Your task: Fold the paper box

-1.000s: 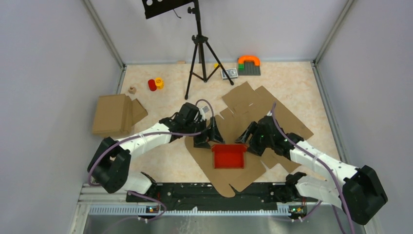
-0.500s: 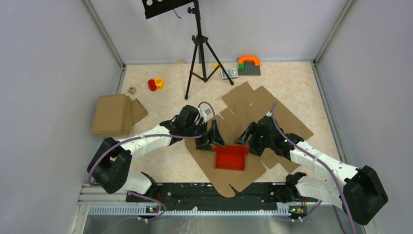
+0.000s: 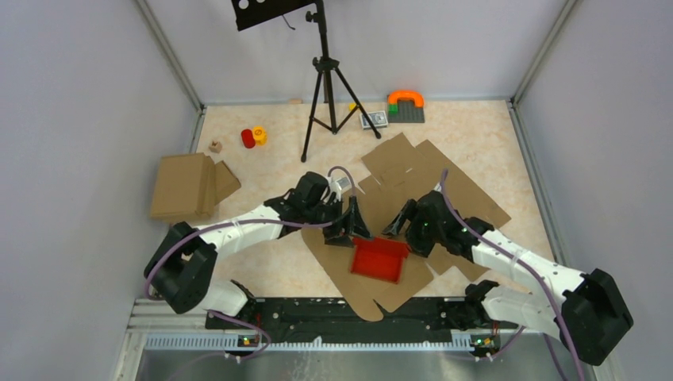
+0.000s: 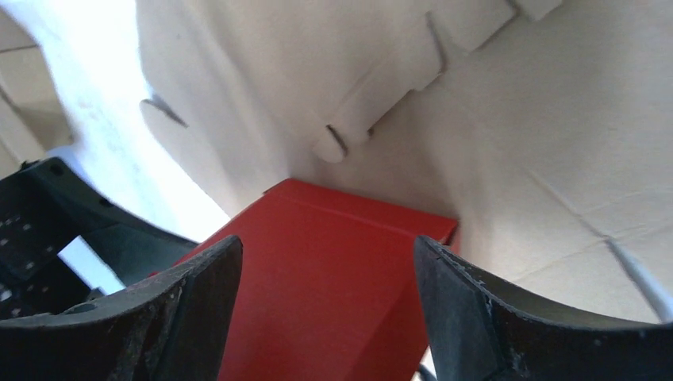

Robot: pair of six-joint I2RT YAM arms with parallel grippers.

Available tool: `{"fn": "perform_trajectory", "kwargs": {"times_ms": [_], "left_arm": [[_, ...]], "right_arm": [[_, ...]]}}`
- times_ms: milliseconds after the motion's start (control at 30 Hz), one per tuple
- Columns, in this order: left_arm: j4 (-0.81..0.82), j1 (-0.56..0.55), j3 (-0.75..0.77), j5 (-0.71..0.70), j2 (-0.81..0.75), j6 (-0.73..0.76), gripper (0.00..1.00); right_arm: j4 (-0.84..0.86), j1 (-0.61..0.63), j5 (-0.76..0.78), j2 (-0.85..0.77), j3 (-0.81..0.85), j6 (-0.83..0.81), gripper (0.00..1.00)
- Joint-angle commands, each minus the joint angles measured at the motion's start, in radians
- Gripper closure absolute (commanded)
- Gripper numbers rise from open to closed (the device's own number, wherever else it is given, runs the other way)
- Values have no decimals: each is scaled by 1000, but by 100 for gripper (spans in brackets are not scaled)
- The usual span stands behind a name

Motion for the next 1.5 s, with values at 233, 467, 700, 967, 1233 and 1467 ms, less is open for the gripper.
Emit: {"fn": "perform_trajectory", "kwargs": {"times_ms": [233, 467, 700, 967, 1233, 1467], "left_arm": [[19, -5, 28, 34, 23, 62, 14], [-48, 25, 47, 41, -47, 157, 8], [-34, 76, 15, 46, -108, 162, 1], [22, 80, -8, 74, -66, 139, 1], [85, 78, -4, 129, -26, 169, 1], [84, 76, 13, 143, 22, 196, 3]], "right_arm": [[-45, 10, 129, -236, -17, -176, 18], [-43, 8, 61, -313, -50, -171, 12], [8, 8, -14, -266, -65, -147, 10], [24, 8, -55, -274, -81, -137, 11], [79, 8, -115, -294, -110, -146, 8], [45, 8, -109, -319, -104, -168, 6]]}}
